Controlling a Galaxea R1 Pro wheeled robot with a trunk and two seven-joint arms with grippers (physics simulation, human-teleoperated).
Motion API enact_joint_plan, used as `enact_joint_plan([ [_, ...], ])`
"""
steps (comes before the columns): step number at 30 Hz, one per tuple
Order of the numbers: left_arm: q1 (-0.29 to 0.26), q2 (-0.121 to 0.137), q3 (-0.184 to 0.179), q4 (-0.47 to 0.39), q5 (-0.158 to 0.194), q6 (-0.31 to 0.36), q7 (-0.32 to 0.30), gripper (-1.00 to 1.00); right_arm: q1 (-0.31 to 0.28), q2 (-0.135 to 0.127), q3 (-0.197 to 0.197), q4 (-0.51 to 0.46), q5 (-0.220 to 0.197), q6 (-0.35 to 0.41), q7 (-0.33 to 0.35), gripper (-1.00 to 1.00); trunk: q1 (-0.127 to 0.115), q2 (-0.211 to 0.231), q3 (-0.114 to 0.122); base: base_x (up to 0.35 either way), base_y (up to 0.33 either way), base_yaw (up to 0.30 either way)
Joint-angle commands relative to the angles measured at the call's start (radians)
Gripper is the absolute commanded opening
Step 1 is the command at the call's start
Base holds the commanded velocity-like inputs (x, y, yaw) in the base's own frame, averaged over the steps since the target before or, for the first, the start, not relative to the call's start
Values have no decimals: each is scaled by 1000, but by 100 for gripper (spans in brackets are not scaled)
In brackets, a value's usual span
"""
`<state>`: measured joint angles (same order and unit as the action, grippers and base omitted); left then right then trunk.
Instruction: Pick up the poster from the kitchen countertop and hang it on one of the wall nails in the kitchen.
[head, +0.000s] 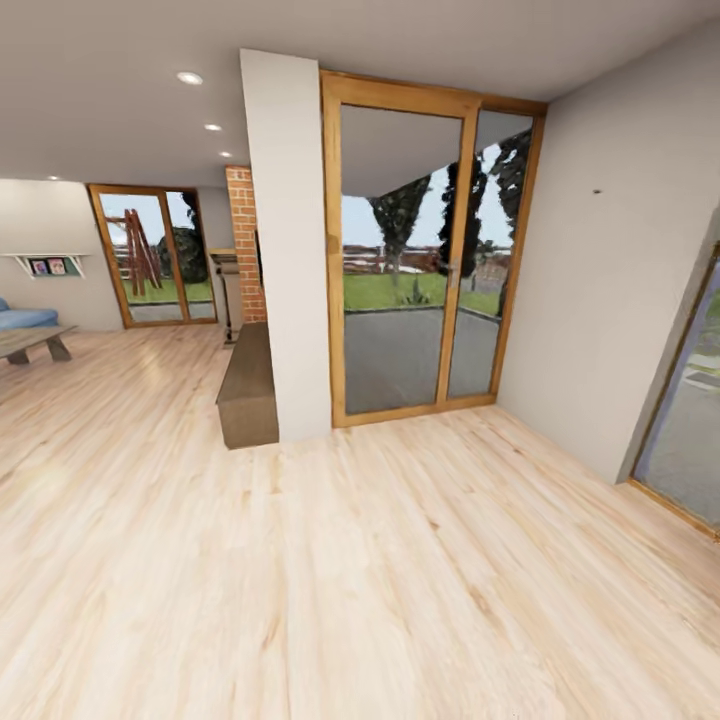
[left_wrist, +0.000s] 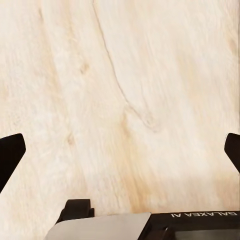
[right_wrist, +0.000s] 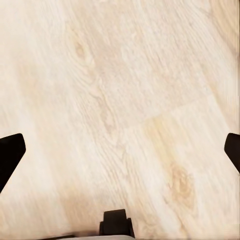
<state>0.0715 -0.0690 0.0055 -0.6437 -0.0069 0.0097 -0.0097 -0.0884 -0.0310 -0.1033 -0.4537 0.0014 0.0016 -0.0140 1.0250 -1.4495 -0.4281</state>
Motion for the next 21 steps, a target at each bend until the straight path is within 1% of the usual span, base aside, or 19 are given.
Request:
enact_joint_plan([
  [1,1,0,1,-2,-1,1,-1,100,-1,0,-1,0,0,0,-1,100,0,0,-1,0,-13,-289],
  [21,1,0,1,-2,-1,1,-1,100,-1,0,-1,1,0,0,-1,100,0,0,-1,0,-2,-299],
])
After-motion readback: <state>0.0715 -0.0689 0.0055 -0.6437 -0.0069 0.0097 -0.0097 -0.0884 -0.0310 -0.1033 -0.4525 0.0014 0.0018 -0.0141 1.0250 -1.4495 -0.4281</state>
